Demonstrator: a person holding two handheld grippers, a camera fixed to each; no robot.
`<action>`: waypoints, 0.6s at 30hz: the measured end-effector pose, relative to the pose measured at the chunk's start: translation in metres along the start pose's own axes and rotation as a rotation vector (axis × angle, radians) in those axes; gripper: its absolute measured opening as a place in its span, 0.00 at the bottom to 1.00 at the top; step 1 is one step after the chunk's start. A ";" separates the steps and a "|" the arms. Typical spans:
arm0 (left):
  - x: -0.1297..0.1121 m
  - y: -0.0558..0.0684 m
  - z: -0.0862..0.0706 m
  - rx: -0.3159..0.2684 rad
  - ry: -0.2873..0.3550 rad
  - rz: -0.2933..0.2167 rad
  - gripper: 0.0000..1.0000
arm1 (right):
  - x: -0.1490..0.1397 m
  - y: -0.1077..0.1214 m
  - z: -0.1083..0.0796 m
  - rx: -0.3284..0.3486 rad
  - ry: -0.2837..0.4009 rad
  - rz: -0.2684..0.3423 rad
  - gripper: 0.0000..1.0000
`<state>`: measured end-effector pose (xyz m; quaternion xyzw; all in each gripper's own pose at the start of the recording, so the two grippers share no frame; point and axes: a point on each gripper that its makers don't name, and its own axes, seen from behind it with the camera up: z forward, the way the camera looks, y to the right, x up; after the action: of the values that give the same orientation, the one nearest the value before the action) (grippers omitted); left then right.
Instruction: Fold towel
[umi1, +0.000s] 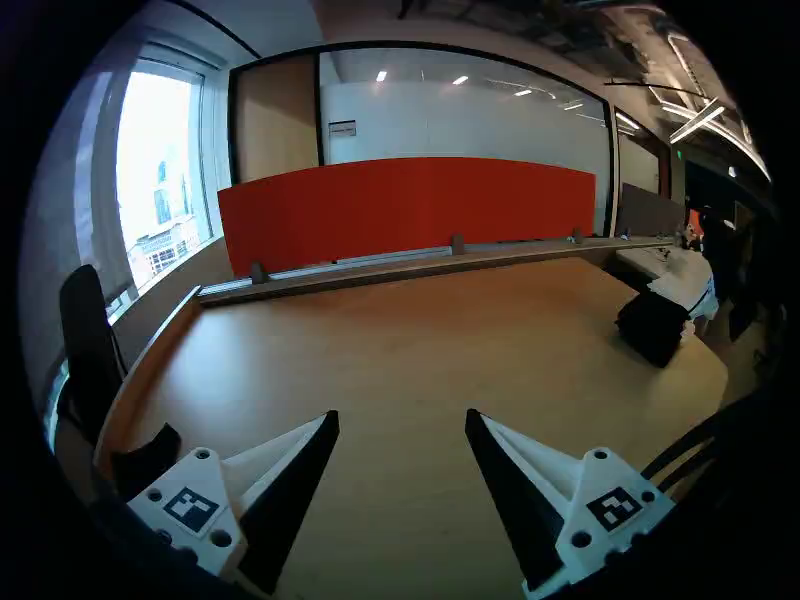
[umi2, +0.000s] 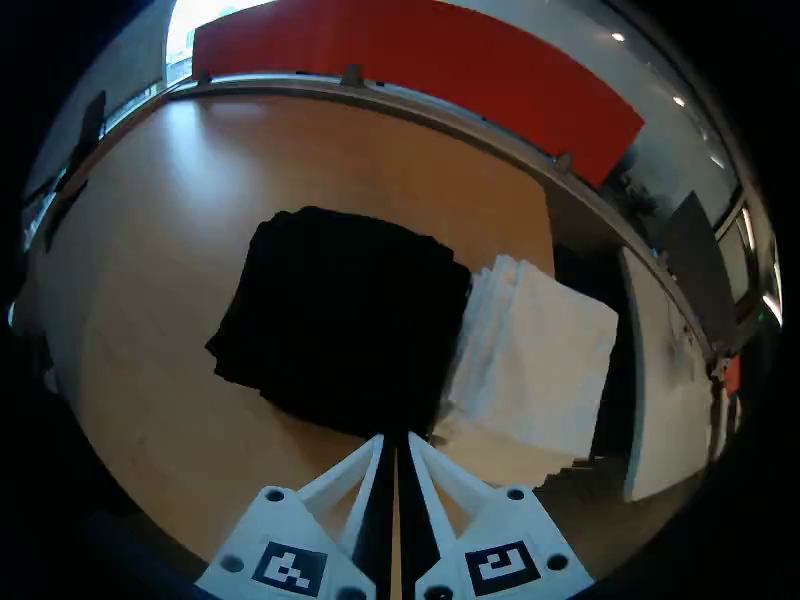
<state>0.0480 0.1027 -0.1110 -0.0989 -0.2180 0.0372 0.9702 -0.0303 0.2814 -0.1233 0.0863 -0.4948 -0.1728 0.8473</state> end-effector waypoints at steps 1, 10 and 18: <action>0.000 0.000 0.000 0.000 -0.001 0.001 0.94 | -0.001 -0.001 0.001 0.000 -0.001 0.004 0.02; 0.001 0.000 0.004 0.001 -0.005 0.000 0.94 | -0.002 -0.004 0.002 -0.002 0.015 0.017 0.07; 0.003 0.002 0.008 -0.005 -0.003 -0.001 0.94 | 0.001 -0.006 -0.004 -0.005 0.029 0.022 0.32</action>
<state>0.0468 0.1061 -0.1031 -0.1012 -0.2195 0.0363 0.9697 -0.0274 0.2759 -0.1266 0.0814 -0.4830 -0.1635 0.8564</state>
